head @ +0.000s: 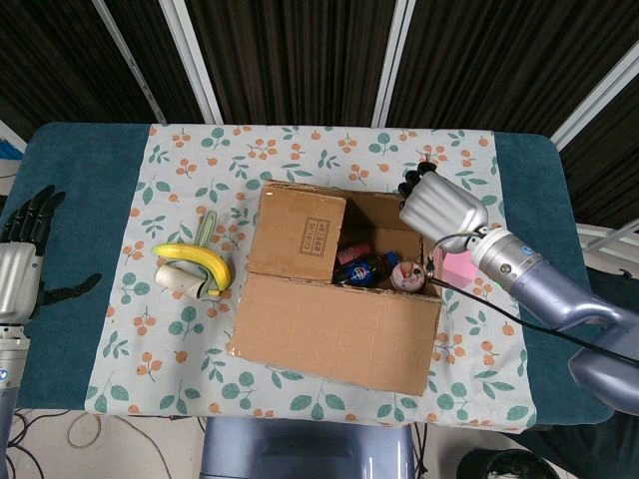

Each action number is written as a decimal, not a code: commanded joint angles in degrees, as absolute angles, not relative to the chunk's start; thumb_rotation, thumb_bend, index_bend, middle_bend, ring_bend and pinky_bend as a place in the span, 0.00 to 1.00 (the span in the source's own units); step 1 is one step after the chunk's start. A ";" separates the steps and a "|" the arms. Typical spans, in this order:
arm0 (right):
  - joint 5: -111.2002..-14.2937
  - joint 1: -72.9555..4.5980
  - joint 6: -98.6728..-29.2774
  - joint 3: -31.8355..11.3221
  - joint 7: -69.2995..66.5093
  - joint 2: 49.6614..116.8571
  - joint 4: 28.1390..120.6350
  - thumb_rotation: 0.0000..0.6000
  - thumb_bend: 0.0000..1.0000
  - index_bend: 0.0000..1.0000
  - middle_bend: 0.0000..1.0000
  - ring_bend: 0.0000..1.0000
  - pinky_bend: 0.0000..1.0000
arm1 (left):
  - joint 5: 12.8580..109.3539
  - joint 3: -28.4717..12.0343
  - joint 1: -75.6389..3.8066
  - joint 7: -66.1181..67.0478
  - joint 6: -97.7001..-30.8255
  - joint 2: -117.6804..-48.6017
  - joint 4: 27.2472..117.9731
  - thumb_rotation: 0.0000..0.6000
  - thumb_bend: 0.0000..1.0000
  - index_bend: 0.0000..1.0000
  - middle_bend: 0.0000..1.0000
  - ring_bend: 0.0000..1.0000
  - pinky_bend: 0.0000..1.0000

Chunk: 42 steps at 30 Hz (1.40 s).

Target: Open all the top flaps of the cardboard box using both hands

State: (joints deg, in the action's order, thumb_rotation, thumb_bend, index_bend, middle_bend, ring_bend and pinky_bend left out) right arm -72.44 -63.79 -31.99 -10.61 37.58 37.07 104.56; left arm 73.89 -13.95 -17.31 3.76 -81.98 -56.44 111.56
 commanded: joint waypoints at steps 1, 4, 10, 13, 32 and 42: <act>-71.72 -63.56 -32.16 -10.81 37.79 36.37 105.24 1.00 1.00 0.53 0.31 0.26 0.32 | 74.19 -13.89 -17.26 3.86 -82.11 -56.39 111.78 1.00 0.09 0.00 0.00 0.02 0.09; -71.04 -63.25 -32.15 -10.82 37.71 35.68 105.94 1.00 1.00 0.53 0.30 0.26 0.31 | 74.57 -13.75 -17.17 4.03 -82.23 -56.36 112.10 1.00 0.09 0.00 0.00 0.02 0.09; -69.91 -62.40 -32.24 -10.66 36.89 35.20 106.53 1.00 1.00 0.49 0.29 0.25 0.31 | 75.13 -13.48 -17.08 4.45 -82.38 -56.46 112.46 1.00 0.09 0.00 0.00 0.02 0.09; -70.13 -61.89 -32.34 -10.42 36.68 35.15 106.50 1.00 1.00 0.45 0.28 0.25 0.31 | 75.32 -13.31 -17.06 4.69 -82.33 -56.54 112.56 1.00 0.09 0.00 0.00 0.02 0.09; -72.14 -59.84 -32.16 -10.87 35.17 30.72 107.67 1.00 1.00 0.40 0.28 0.25 0.31 | 75.37 -13.22 -17.12 4.90 -82.07 -56.82 112.44 1.00 0.09 0.00 0.00 0.02 0.09; -74.12 -57.82 -32.46 -11.40 34.29 27.56 110.65 1.00 1.00 0.40 0.28 0.25 0.31 | 75.75 -13.21 -16.99 4.56 -82.22 -56.63 112.90 1.00 0.09 0.00 0.00 0.02 0.09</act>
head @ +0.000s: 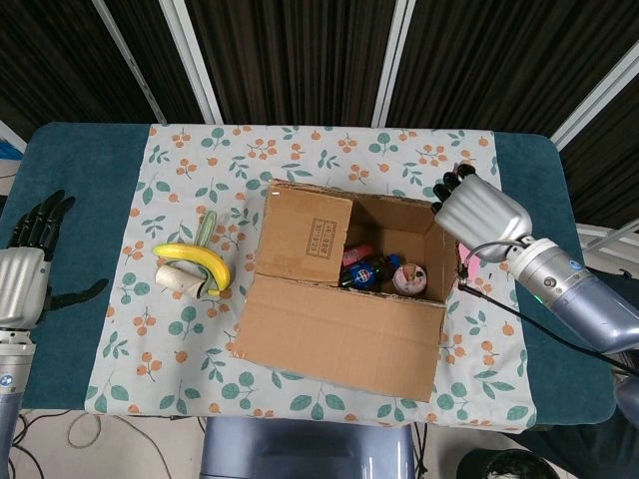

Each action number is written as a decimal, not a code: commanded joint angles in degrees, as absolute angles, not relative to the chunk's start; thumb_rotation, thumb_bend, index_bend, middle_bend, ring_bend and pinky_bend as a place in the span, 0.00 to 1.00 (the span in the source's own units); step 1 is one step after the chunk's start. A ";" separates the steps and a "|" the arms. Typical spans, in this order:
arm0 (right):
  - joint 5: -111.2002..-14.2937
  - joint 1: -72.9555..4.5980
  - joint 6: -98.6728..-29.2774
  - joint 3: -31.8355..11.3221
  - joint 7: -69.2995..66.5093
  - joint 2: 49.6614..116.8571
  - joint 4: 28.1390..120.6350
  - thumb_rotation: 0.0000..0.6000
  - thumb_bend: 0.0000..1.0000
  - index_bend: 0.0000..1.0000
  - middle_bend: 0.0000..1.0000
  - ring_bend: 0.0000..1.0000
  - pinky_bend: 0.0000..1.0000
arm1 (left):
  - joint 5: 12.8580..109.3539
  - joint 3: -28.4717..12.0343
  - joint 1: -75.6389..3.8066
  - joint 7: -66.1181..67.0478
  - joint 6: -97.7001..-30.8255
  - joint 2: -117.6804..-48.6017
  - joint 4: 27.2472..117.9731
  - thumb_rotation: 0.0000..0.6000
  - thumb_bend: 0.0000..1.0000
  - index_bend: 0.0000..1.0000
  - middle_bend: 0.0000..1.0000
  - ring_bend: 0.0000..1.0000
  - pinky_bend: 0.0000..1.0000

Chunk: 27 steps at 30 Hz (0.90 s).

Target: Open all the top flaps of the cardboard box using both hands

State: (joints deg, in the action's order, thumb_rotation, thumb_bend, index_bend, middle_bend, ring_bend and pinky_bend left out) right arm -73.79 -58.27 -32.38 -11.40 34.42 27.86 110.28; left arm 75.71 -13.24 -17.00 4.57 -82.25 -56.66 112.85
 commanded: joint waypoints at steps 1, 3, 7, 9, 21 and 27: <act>-74.27 -57.49 -32.57 -11.37 34.23 27.44 110.84 1.00 1.00 0.40 0.28 0.25 0.31 | 75.80 -13.18 -16.99 4.55 -82.19 -56.62 112.95 1.00 0.09 0.00 0.00 0.02 0.09; -74.45 -56.85 -32.86 -11.25 34.14 27.36 111.06 1.00 1.00 0.40 0.28 0.25 0.31 | 75.85 -13.14 -16.99 4.54 -82.14 -56.63 113.01 1.00 0.09 0.00 0.00 0.02 0.09; -74.90 -55.36 -33.57 -10.80 34.43 27.35 111.19 1.00 1.00 0.40 0.28 0.25 0.31 | 76.00 -13.01 -17.01 4.66 -82.03 -56.66 113.08 1.00 0.09 0.00 0.00 0.02 0.09; -75.15 -54.57 -33.88 -10.53 34.63 27.30 111.14 1.00 1.00 0.40 0.28 0.25 0.31 | 76.05 -12.94 -17.02 4.77 -81.97 -56.70 113.08 1.00 0.09 0.00 0.00 0.02 0.09; -74.75 -50.17 -35.61 -9.32 34.66 25.77 109.77 1.00 1.00 0.40 0.27 0.25 0.30 | 76.00 -12.85 -17.07 5.15 -81.88 -56.94 112.92 1.00 0.09 0.00 0.00 0.02 0.09; -74.99 -48.43 -36.57 -9.44 33.90 24.90 109.81 1.00 1.00 0.40 0.27 0.24 0.30 | 76.13 -12.71 -17.09 5.21 -81.75 -57.04 112.75 1.00 0.09 0.00 0.00 0.02 0.09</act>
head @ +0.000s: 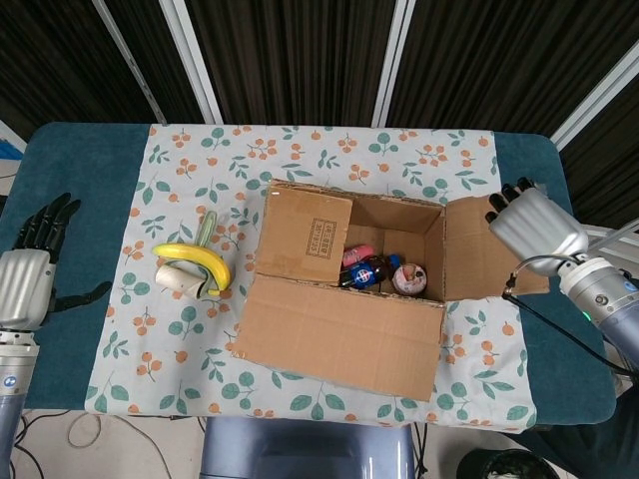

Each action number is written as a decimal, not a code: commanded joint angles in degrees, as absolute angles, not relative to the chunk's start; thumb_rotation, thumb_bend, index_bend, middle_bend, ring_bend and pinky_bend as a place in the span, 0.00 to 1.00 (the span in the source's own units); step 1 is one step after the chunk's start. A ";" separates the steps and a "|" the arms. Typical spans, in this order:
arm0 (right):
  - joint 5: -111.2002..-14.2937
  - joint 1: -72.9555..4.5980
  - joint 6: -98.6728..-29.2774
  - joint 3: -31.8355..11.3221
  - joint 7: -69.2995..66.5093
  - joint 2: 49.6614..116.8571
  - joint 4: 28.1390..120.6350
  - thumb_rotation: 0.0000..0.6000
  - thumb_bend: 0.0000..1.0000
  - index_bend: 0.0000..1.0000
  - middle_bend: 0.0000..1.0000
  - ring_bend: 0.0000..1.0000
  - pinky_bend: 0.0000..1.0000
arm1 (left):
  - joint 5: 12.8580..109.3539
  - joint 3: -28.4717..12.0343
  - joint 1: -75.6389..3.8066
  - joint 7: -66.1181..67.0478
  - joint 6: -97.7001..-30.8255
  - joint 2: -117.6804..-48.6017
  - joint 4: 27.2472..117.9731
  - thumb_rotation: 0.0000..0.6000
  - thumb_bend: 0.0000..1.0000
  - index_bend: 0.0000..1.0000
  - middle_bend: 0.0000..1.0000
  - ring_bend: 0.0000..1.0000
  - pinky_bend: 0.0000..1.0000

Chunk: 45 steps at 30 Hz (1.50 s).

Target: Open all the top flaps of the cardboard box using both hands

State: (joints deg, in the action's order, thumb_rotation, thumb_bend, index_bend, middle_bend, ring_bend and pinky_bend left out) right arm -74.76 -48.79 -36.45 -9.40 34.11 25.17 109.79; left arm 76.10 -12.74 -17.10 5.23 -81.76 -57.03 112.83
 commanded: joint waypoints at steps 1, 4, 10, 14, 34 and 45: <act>-75.22 -48.17 -36.64 -9.44 33.78 24.77 109.79 1.00 1.00 0.40 0.27 0.24 0.30 | 76.18 -12.70 -17.07 5.18 -81.76 -57.03 112.71 1.00 0.09 0.00 0.00 0.02 0.09; -75.39 -47.30 -37.02 -9.39 33.29 24.77 109.67 1.00 1.00 0.40 0.27 0.24 0.29 | 76.22 -12.68 -17.07 5.14 -81.75 -57.01 112.66 1.00 0.09 0.00 0.00 0.02 0.09; -75.73 -45.12 -38.98 -9.00 32.83 26.43 108.96 1.00 1.00 0.40 0.26 0.24 0.29 | 76.25 -12.53 -17.10 5.27 -81.53 -57.08 112.42 1.00 0.09 0.00 0.00 0.02 0.09; -74.17 -42.51 -44.17 -9.24 31.40 29.16 107.87 1.00 0.90 0.34 0.23 0.22 0.28 | 76.16 -12.21 -17.34 5.73 -80.80 -57.19 112.10 1.00 0.09 0.00 0.00 0.02 0.09; -66.18 -20.34 -82.46 -8.67 17.24 51.15 105.13 1.00 0.34 0.00 0.00 0.04 0.23 | 73.31 -16.15 -28.73 13.74 -68.24 -57.23 111.27 1.00 0.23 0.01 0.00 0.02 0.09; -72.34 -15.91 -88.30 -7.85 12.19 58.06 98.84 1.00 0.41 0.00 0.00 0.04 0.23 | 70.82 -21.37 -47.41 17.84 -46.80 -55.92 108.42 1.00 0.73 0.04 0.05 0.06 0.19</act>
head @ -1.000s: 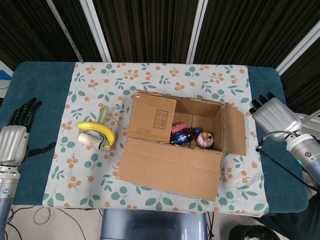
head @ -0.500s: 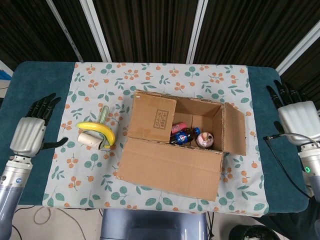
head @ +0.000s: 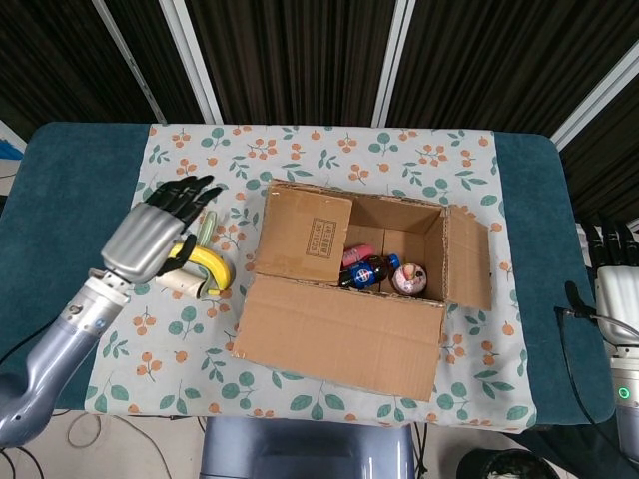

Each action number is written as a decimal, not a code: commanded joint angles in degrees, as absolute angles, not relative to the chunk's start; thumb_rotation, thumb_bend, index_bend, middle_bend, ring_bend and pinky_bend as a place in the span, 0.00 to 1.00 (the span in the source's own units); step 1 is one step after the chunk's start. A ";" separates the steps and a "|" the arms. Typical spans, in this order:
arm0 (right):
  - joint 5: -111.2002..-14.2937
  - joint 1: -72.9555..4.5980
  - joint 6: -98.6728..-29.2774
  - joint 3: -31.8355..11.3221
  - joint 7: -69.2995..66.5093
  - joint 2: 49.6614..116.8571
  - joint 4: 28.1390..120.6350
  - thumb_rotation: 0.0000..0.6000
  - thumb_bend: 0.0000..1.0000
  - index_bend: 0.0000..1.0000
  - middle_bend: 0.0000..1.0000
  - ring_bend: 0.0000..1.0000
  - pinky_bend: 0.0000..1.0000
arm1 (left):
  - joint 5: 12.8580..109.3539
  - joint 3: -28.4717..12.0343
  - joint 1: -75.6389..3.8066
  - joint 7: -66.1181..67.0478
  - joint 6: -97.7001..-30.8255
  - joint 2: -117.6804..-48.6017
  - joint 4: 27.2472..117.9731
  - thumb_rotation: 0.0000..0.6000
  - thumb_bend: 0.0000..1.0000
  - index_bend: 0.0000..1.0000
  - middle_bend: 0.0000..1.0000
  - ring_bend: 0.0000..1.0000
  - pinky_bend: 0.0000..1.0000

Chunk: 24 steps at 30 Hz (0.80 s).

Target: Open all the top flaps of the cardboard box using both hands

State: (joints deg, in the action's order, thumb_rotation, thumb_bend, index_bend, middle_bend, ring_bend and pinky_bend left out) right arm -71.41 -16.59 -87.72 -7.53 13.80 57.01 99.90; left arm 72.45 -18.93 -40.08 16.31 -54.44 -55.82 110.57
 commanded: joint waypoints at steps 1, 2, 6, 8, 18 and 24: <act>-72.55 -15.80 -88.36 -8.06 11.48 58.34 98.49 1.00 0.41 0.00 0.00 0.04 0.23 | 70.46 -21.81 -49.63 18.04 -44.56 -56.48 107.59 1.00 0.75 0.05 0.06 0.06 0.20; -72.70 -15.69 -88.37 -8.28 10.68 58.62 98.16 1.00 0.41 0.00 0.00 0.04 0.23 | 69.93 -22.13 -51.64 18.17 -42.51 -57.06 106.57 1.00 0.77 0.07 0.08 0.07 0.21; -72.95 -15.25 -87.98 -8.79 8.28 59.43 96.85 1.00 0.42 0.00 0.00 0.04 0.23 | 69.06 -22.43 -59.31 19.67 -35.19 -59.98 101.94 1.00 0.77 0.10 0.11 0.08 0.22; -72.82 -15.01 -87.50 -8.98 7.08 59.71 96.12 1.00 0.43 0.00 0.00 0.04 0.23 | 68.97 -22.10 -62.96 20.09 -31.52 -61.54 99.40 1.00 0.78 0.10 0.12 0.08 0.22; -72.60 -14.30 -85.54 -10.24 2.63 59.60 95.06 1.00 0.44 0.00 0.00 0.04 0.23 | 68.91 -18.95 -75.60 20.78 -22.55 -72.17 87.37 1.00 0.80 0.19 0.21 0.16 0.24; -71.46 -13.79 -84.79 -11.36 0.70 59.30 94.83 1.00 0.44 0.00 0.00 0.04 0.23 | 68.31 -16.69 -79.58 20.52 -20.93 -77.32 82.62 1.00 0.82 0.20 0.23 0.16 0.24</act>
State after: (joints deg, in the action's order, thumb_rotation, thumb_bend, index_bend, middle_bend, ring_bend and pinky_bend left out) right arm -71.60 -13.88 -84.91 -11.20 0.86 59.38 94.91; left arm 68.61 -17.39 -78.69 20.62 -21.53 -76.37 83.46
